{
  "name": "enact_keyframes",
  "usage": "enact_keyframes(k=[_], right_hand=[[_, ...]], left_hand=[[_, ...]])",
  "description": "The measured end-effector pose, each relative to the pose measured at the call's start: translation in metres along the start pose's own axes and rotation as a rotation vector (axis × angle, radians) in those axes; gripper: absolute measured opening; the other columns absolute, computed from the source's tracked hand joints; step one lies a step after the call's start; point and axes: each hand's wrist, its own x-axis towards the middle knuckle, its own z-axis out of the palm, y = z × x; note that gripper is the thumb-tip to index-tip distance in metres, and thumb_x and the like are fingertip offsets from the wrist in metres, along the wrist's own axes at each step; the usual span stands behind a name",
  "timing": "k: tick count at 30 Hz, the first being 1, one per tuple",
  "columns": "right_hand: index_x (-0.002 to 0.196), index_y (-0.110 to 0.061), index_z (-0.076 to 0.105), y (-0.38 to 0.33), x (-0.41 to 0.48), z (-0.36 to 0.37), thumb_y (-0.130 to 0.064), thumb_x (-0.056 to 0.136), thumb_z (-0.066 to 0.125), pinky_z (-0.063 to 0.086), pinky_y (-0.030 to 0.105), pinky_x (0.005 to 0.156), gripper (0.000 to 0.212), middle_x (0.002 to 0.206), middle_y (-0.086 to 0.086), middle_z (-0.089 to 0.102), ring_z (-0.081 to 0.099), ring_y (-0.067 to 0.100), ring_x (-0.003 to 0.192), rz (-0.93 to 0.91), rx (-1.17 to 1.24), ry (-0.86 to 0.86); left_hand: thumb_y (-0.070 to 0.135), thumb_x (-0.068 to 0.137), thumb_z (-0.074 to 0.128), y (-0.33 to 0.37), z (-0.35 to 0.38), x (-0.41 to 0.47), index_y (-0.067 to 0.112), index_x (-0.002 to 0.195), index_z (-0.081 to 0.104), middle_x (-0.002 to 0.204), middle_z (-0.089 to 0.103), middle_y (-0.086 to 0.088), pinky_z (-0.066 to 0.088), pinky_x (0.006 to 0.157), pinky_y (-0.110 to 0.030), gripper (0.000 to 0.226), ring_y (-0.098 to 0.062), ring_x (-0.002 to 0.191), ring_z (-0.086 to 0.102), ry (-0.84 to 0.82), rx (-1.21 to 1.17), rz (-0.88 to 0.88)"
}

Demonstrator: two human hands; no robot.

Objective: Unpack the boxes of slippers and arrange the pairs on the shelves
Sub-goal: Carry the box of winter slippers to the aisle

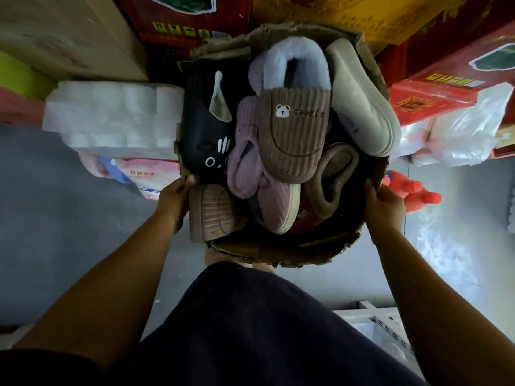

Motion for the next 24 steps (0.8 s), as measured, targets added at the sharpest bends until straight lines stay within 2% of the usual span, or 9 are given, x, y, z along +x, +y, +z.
enact_keyframes(k=[4, 7, 10, 13, 16, 18, 20, 22, 24], right_hand=[[0.081, 0.0, 0.057, 0.0, 0.0, 0.003, -0.045, 0.095, 0.049, 0.052, 0.054, 0.071, 0.048, 0.077, 0.023, 0.061, 0.056, 0.037, 0.07, 0.009, 0.026, 0.056], [0.081, 0.0, 0.057, -0.002, 0.002, 0.002, -0.043, 0.093, 0.045, 0.052, 0.056, 0.073, 0.047, 0.076, 0.021, 0.061, 0.06, 0.042, 0.075, 0.012, 0.011, 0.078], [0.092, 0.003, 0.063, -0.003, 0.004, -0.005, -0.032, 0.1, 0.048, 0.049, 0.046, 0.08, 0.039, 0.084, 0.017, 0.061, 0.059, 0.041, 0.086, -0.009, 0.014, 0.072], [0.108, -0.001, 0.066, 0.001, 0.007, -0.016, -0.026, 0.103, 0.046, 0.047, 0.037, 0.082, 0.032, 0.09, 0.011, 0.06, 0.058, 0.032, 0.09, -0.02, 0.031, 0.066], [0.106, 0.002, 0.065, 0.007, 0.003, -0.027, -0.018, 0.103, 0.044, 0.035, 0.029, 0.078, 0.029, 0.086, 0.011, 0.057, 0.057, 0.034, 0.09, -0.1, 0.02, 0.073], [0.108, 0.001, 0.066, 0.015, -0.004, -0.032, -0.019, 0.103, 0.045, 0.036, 0.031, 0.078, 0.03, 0.088, 0.012, 0.059, 0.055, 0.03, 0.086, -0.118, 0.03, 0.077], [0.105, 0.005, 0.066, 0.027, -0.011, -0.035, -0.018, 0.102, 0.047, 0.041, 0.035, 0.076, 0.029, 0.087, 0.015, 0.061, 0.054, 0.029, 0.082, -0.139, 0.049, 0.069], [0.095, 0.004, 0.065, 0.043, -0.015, -0.039, -0.022, 0.101, 0.05, 0.051, 0.045, 0.077, 0.031, 0.081, 0.015, 0.062, 0.059, 0.038, 0.08, -0.162, 0.074, 0.041], [0.084, 0.002, 0.062, 0.059, -0.018, -0.045, -0.032, 0.098, 0.052, 0.054, 0.055, 0.074, 0.038, 0.073, 0.019, 0.061, 0.06, 0.045, 0.077, -0.21, 0.09, 0.023]], left_hand=[[0.038, 0.099, 0.06, 0.004, 0.009, -0.008, 0.022, 0.093, 0.07, 0.114, 0.072, -0.019, 0.047, 0.106, -0.056, 0.02, -0.032, 0.105, 0.064, 0.056, -0.039, 0.046], [0.03, 0.101, 0.06, 0.006, 0.013, -0.017, 0.022, 0.082, 0.072, 0.089, 0.072, -0.005, 0.05, 0.096, -0.044, 0.024, -0.027, 0.096, 0.061, 0.121, -0.064, 0.084], [0.031, 0.102, 0.059, 0.011, 0.017, -0.028, 0.024, 0.079, 0.069, 0.084, 0.069, 0.002, 0.047, 0.087, -0.035, 0.025, -0.023, 0.094, 0.058, 0.125, -0.058, 0.132], [0.03, 0.101, 0.06, 0.018, 0.016, -0.05, 0.033, 0.077, 0.067, 0.085, 0.068, 0.008, 0.049, 0.093, -0.041, 0.025, -0.025, 0.099, 0.06, 0.131, -0.074, 0.193], [0.031, 0.098, 0.065, 0.008, 0.012, -0.074, 0.032, 0.077, 0.077, 0.088, 0.074, 0.005, 0.051, 0.089, -0.044, 0.025, -0.027, 0.097, 0.064, 0.125, -0.086, 0.251], [0.03, 0.097, 0.067, -0.006, 0.007, -0.09, 0.023, 0.092, 0.079, 0.096, 0.077, -0.003, 0.054, 0.089, -0.043, 0.016, -0.026, 0.099, 0.068, 0.13, -0.092, 0.272], [0.03, 0.097, 0.067, -0.022, 0.004, -0.106, 0.014, 0.106, 0.078, 0.105, 0.077, -0.006, 0.055, 0.096, -0.044, 0.022, -0.026, 0.105, 0.069, 0.155, -0.096, 0.28], [0.03, 0.097, 0.066, -0.041, 0.005, -0.126, 0.008, 0.103, 0.077, 0.099, 0.077, -0.007, 0.055, 0.088, -0.041, 0.026, -0.021, 0.094, 0.069, 0.198, -0.097, 0.287], [0.044, 0.092, 0.066, -0.062, 0.009, -0.145, -0.003, 0.09, 0.072, 0.08, 0.067, -0.009, 0.047, 0.071, -0.036, 0.047, -0.02, 0.076, 0.057, 0.246, -0.085, 0.295]])
